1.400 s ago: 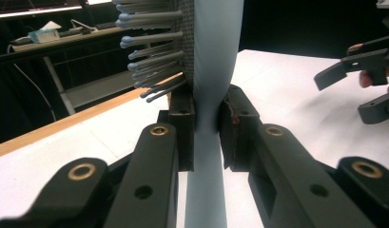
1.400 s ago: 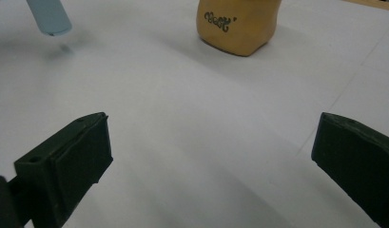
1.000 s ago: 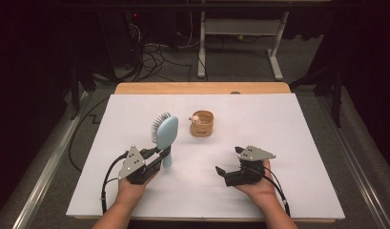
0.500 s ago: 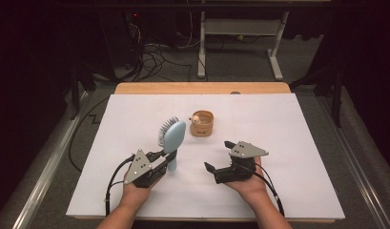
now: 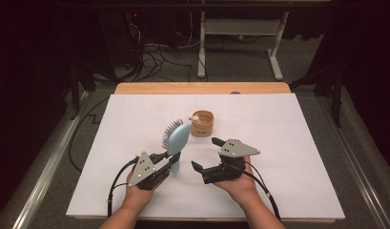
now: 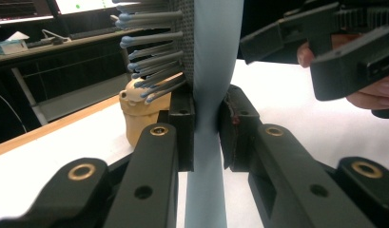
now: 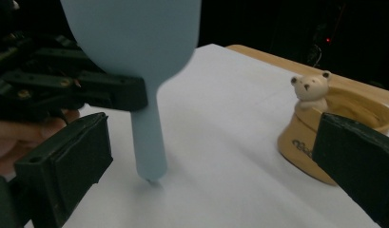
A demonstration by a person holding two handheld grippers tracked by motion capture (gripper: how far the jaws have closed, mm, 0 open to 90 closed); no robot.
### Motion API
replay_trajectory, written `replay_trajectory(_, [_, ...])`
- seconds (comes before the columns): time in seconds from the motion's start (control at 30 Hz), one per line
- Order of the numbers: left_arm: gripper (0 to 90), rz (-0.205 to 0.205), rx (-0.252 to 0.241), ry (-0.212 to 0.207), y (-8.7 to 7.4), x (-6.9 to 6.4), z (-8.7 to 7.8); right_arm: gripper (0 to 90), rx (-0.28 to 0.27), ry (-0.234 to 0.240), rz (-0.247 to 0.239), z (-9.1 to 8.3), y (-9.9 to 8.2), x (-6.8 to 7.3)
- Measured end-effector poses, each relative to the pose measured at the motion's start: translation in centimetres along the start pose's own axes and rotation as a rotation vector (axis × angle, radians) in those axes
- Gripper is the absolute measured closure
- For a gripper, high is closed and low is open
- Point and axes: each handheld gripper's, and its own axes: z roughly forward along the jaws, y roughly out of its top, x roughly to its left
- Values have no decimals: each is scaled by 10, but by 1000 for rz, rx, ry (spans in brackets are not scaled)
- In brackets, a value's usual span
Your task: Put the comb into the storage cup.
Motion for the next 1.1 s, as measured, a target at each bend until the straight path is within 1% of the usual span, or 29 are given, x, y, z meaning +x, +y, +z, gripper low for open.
replay_trajectory(0.2, [776,11,1,-6,1,-3,2,0,-36,25,-4,5,11,8])
replay_trajectory(0.33, [776,17,3,-2,1,-4,2,0,-43,32,-2,7,16,11])
replay_trajectory(0.57, [777,14,-4,-1,2,-5,2,0,-62,38,5,10,22,14])
replay_trajectory(0.8, [777,29,-6,0,3,-9,2,0,-80,48,16,12,29,18])
replay_trajectory(0.9, [777,38,-7,6,4,-14,3,0,-87,54,26,14,32,20])
replay_trajectory(1.0, [777,39,-7,11,4,-15,4,0,-93,57,28,15,34,21])
replay_trajectory(1.07, [777,48,6,25,4,-17,6,0,-97,60,31,16,35,22])
replay_trajectory(1.1, [777,48,6,25,4,-17,6,0,-97,60,31,16,35,22])
